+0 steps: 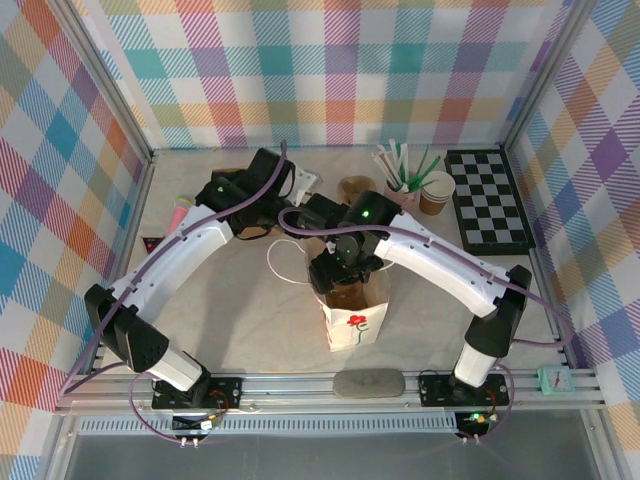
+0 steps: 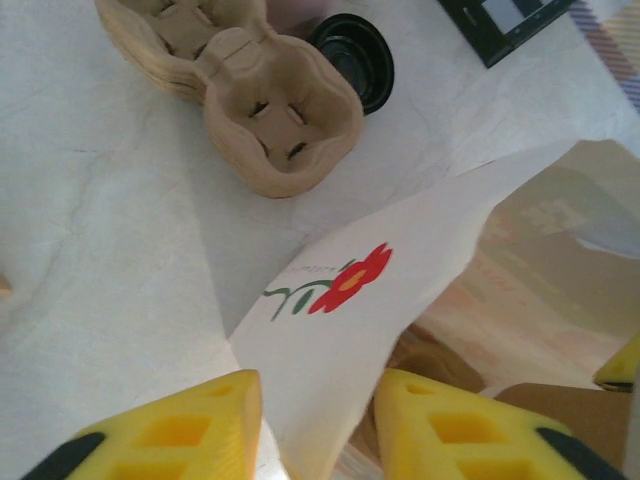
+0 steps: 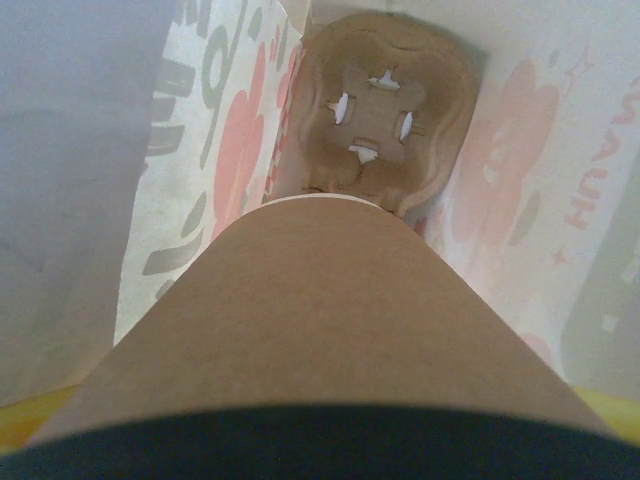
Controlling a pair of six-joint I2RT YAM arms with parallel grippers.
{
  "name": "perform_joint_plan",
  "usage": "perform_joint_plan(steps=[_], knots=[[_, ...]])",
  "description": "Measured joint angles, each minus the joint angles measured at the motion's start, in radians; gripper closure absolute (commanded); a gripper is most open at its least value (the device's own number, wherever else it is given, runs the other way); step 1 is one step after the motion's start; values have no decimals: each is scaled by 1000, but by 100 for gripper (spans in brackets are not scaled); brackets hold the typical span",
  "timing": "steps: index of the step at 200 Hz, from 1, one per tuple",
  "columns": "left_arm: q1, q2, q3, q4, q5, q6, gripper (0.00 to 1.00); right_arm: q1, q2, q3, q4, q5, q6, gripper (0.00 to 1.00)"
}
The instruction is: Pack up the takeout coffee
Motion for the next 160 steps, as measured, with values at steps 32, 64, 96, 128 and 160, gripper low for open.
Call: perform_joint_plan(steps=[32,64,96,128,160], knots=[[0,2,4,0,-29,-7,80,0,0,-7,1,1,0,57],[-2,2,4,1,-37,-17,87,0,0,-9,1,3,5,57],[-6,2,4,1,-55,-27,88,0,0,-14,1,13,12,56],[-6,1,4,1,-76,-32,88,-2,0,-37,12,2,9,57],[-9,-3,4,0,-104,-41,88,-3,0,-43,35,-50,-6,57]])
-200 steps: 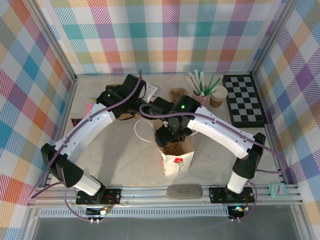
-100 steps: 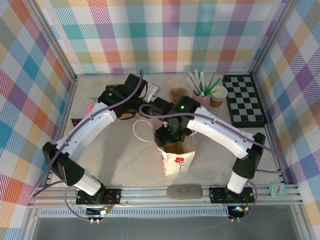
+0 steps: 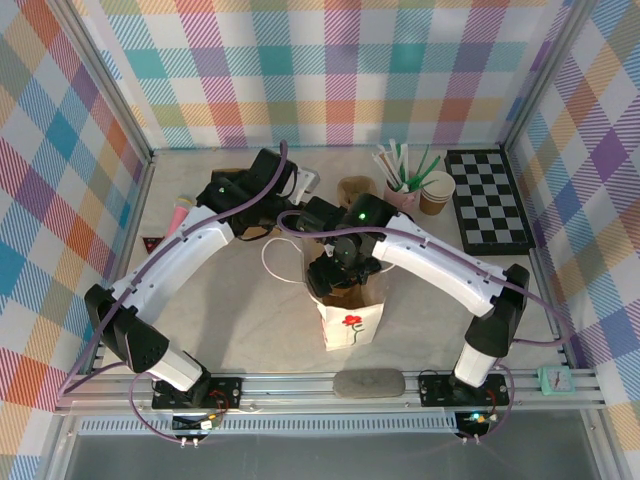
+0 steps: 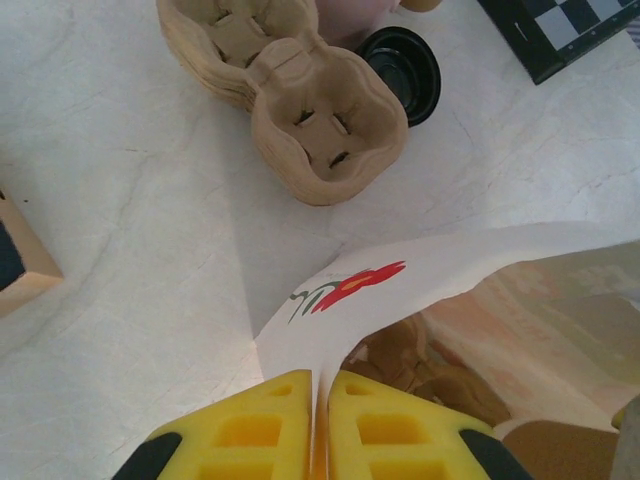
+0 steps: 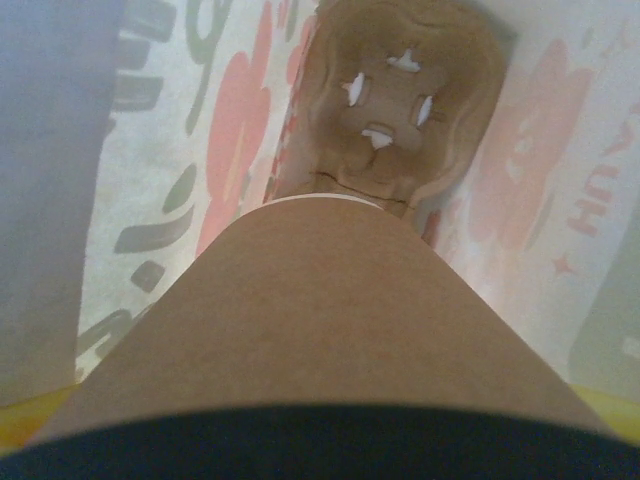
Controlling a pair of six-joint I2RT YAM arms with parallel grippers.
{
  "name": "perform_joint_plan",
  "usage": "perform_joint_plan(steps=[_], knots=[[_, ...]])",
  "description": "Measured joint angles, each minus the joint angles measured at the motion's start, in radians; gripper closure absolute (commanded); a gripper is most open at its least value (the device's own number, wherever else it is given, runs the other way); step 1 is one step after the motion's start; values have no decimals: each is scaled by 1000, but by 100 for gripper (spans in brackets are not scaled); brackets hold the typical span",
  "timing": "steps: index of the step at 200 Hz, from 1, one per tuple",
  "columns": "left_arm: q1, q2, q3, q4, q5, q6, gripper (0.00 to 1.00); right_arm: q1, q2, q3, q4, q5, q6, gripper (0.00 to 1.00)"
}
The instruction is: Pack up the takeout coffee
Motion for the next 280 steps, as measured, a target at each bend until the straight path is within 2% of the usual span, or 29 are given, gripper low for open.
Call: perform_joint_plan(steps=[44,124,194,280], knots=[[-1,-1,0,0,-23,-19,88,0,5,-2,5,-14,5,58],[-2,-9,-5,0,-60,-23,88,2,24,-6,-10,86,56,57],[-2,-32,-24,-17,-79,-35,88,12,25,-51,51,-2,24,57],[1,-33,-24,-19,-82,-35,89,7,32,-52,11,49,10,59]])
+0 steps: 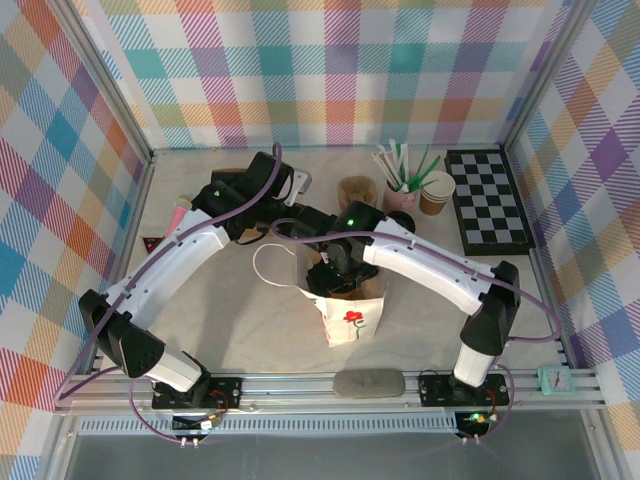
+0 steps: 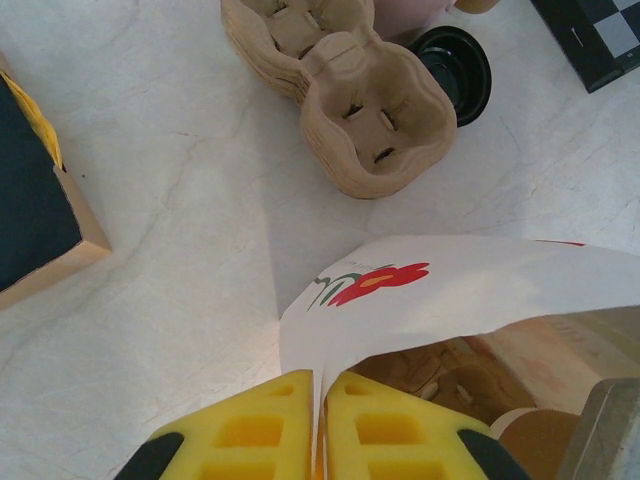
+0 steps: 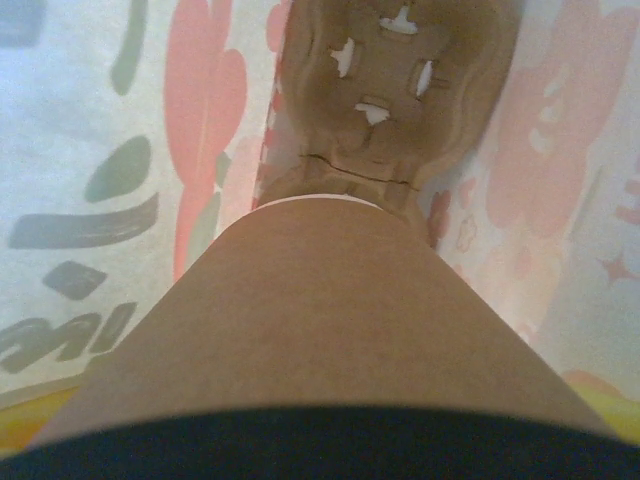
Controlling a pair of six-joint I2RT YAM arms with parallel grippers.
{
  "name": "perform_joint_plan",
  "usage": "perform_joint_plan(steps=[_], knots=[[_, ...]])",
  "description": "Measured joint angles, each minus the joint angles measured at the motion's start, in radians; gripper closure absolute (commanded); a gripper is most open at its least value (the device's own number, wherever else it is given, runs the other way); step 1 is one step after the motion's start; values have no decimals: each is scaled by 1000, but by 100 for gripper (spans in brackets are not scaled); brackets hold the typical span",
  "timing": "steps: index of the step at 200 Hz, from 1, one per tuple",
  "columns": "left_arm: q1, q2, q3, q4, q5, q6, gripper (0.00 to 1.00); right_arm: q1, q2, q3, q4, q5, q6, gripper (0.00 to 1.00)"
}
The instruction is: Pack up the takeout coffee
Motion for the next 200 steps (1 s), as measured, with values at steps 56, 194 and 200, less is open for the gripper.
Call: perform_joint_plan(steps=[56,194,200], knots=[[13,0,0,-5,0,0,89,9,2,-25,34,-52,-41,57],[20,0,0,-4,-1,0,89,12,6,-39,6,2,0,56],[20,0,0,-4,-2,0,89,12,6,-43,12,-9,0,56]])
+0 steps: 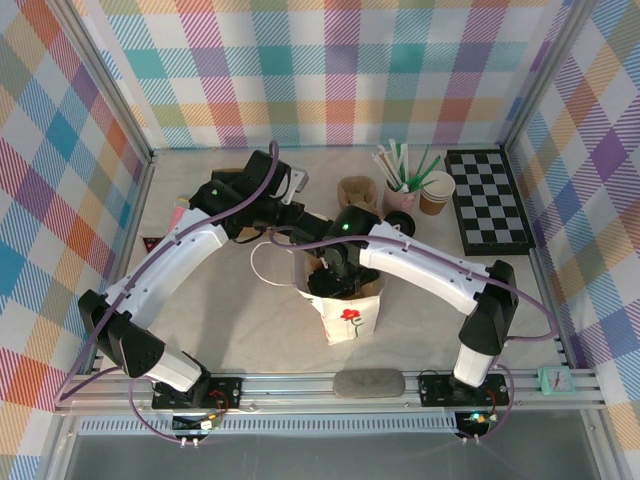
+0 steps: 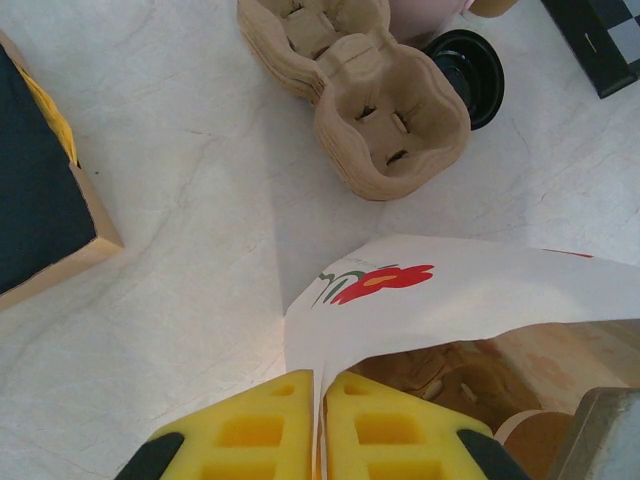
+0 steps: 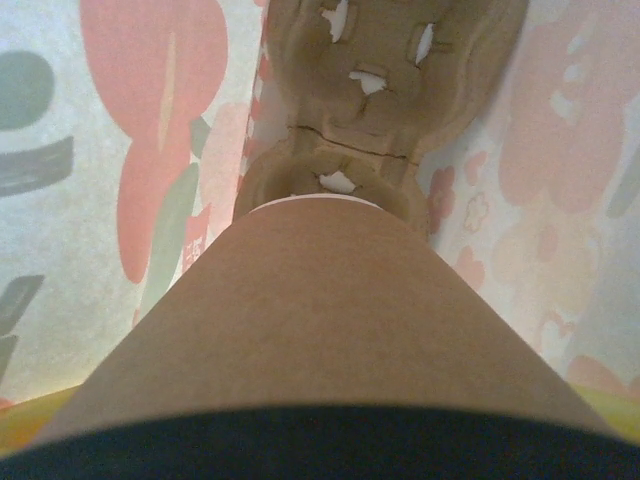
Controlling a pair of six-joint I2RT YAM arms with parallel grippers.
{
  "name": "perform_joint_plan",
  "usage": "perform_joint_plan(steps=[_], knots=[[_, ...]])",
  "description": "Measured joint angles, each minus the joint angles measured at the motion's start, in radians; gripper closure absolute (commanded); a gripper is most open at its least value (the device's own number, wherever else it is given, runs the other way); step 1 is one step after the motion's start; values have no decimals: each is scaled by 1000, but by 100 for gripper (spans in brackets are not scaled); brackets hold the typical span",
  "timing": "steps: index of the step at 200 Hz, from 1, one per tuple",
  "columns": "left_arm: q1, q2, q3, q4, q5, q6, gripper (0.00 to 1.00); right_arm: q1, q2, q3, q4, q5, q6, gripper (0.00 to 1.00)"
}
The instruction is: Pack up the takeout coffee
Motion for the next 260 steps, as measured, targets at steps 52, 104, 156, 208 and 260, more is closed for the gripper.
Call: perform_joint_plan(steps=[52,104,156,208,260], knots=[[6,0,0,-18,-21,0,89,-4,-14,-92,127,-150,-13,56],[11,0,0,-22,-32,0,89,-4,-18,-114,114,-136,-10,57],[11,0,0,-22,-32,-4,89,-4,-17,-91,21,-18,17,56],[11,-28,0,-22,-13,-19,87,-13,-16,-84,27,-10,7,54],[11,-73,5,-23,23,-46,79,-37,-18,-88,121,-108,-36,55]])
